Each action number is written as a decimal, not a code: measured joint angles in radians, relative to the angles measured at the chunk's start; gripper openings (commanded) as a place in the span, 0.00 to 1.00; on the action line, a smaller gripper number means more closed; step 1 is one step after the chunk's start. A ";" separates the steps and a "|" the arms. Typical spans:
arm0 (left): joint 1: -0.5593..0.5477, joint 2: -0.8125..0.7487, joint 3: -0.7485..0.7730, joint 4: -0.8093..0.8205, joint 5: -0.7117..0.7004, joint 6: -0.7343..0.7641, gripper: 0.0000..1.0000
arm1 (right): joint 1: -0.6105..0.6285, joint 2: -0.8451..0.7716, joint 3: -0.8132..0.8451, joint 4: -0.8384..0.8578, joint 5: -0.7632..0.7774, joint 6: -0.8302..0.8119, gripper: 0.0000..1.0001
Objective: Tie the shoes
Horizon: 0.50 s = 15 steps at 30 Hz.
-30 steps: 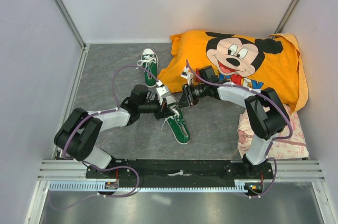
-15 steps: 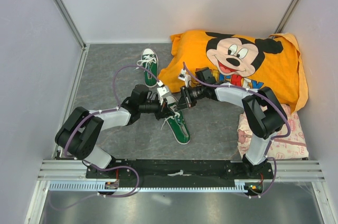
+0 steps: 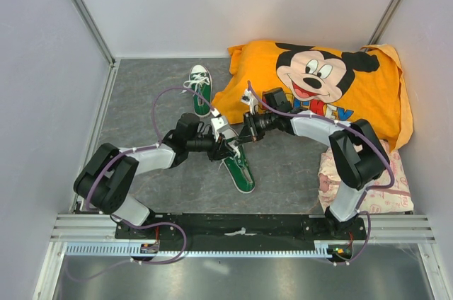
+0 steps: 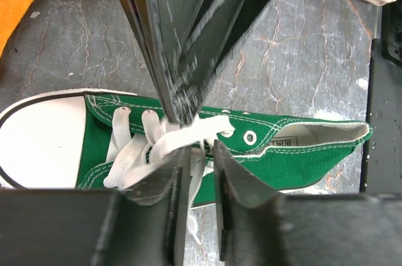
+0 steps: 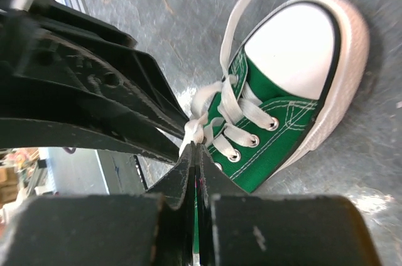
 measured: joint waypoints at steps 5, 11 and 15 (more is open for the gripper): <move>0.000 -0.028 0.000 -0.031 0.000 0.025 0.37 | -0.012 -0.036 0.000 0.016 0.022 0.000 0.00; 0.014 -0.135 -0.008 -0.130 0.019 0.076 0.49 | -0.015 -0.045 0.000 0.022 0.040 -0.008 0.00; 0.035 -0.253 -0.015 -0.212 0.044 0.098 0.50 | -0.015 -0.058 0.000 0.021 0.039 -0.023 0.00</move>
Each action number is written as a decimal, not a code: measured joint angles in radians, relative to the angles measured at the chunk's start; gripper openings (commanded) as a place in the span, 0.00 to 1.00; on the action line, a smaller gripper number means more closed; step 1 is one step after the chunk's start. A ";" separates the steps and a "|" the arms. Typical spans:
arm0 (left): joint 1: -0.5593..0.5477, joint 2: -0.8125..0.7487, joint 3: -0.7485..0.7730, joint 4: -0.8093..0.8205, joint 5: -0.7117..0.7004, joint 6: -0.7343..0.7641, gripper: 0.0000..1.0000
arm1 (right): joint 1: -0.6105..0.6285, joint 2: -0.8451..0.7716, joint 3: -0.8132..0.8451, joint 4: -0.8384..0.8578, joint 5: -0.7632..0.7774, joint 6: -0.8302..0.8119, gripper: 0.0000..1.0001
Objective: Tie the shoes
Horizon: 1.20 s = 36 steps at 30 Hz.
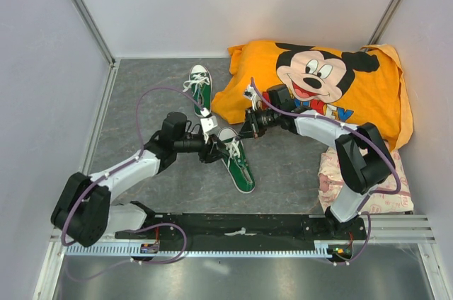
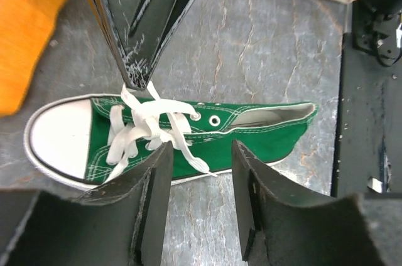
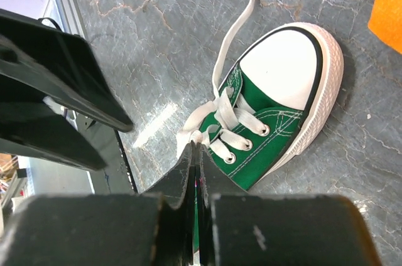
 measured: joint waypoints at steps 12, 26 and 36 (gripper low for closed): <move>0.017 0.087 0.129 -0.027 -0.068 -0.091 0.51 | 0.023 -0.011 0.049 -0.056 -0.017 -0.123 0.00; 0.017 0.240 0.191 -0.016 -0.040 -0.140 0.22 | 0.048 -0.012 0.096 -0.116 -0.024 -0.198 0.00; 0.035 0.270 0.190 0.061 0.001 -0.252 0.02 | 0.053 -0.023 0.118 -0.157 -0.004 -0.224 0.53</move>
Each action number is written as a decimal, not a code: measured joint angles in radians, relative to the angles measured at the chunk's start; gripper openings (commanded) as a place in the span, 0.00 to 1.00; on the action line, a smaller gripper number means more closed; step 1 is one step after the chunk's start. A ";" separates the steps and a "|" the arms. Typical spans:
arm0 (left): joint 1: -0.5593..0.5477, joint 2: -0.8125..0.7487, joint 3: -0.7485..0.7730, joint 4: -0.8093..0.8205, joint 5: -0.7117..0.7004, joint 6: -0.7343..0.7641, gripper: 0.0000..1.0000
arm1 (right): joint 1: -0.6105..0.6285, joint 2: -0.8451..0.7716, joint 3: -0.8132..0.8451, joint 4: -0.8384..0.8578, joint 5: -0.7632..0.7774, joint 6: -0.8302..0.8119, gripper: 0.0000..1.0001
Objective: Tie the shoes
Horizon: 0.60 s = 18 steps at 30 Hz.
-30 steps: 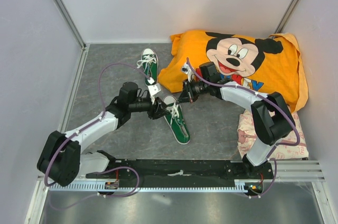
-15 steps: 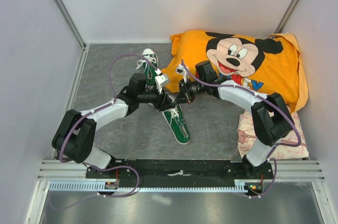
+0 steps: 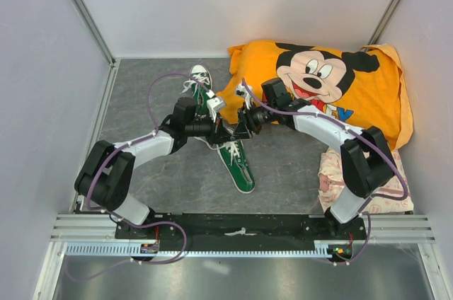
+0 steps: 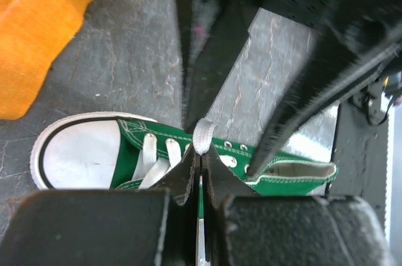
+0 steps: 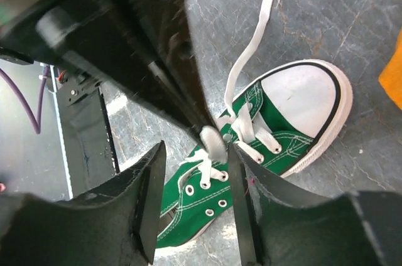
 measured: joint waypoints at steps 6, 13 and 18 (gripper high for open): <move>0.026 0.046 0.005 0.012 0.000 -0.097 0.02 | 0.007 -0.110 -0.025 -0.023 0.043 -0.078 0.54; 0.037 0.155 0.096 -0.076 0.008 -0.148 0.02 | 0.165 -0.173 -0.026 -0.092 0.216 -0.289 0.55; 0.036 0.218 0.179 -0.143 0.031 -0.166 0.02 | 0.351 -0.167 -0.029 -0.102 0.415 -0.437 0.61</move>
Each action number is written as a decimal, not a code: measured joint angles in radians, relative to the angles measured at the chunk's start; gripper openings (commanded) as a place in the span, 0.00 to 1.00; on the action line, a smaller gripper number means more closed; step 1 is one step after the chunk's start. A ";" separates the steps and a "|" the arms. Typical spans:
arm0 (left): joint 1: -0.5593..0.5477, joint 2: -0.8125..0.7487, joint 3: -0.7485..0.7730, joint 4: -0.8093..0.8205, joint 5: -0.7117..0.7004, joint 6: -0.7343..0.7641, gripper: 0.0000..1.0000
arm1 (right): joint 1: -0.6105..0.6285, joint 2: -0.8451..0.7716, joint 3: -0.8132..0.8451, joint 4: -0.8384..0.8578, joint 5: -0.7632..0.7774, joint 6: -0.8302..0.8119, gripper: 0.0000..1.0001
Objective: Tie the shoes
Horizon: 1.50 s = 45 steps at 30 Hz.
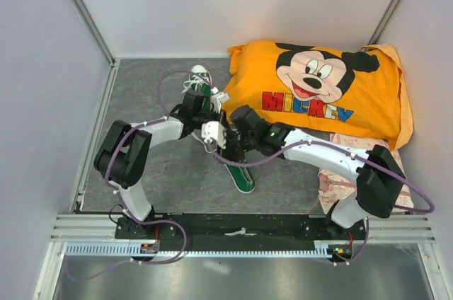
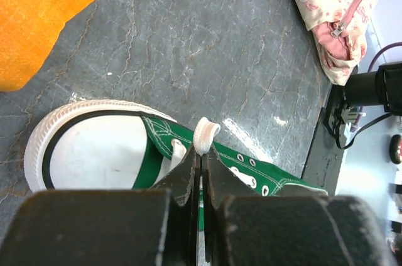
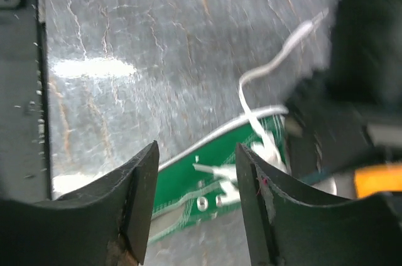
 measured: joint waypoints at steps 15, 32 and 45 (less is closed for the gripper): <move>0.011 0.065 0.048 -0.060 0.049 -0.027 0.02 | 0.235 0.212 -0.089 0.294 0.450 -0.314 0.80; 0.013 0.076 0.058 -0.070 0.053 -0.026 0.02 | 0.242 0.417 -0.153 0.589 0.645 -0.573 0.00; 0.028 0.069 0.056 -0.105 0.055 0.002 0.01 | 0.172 0.065 -0.068 0.157 0.426 -0.257 0.00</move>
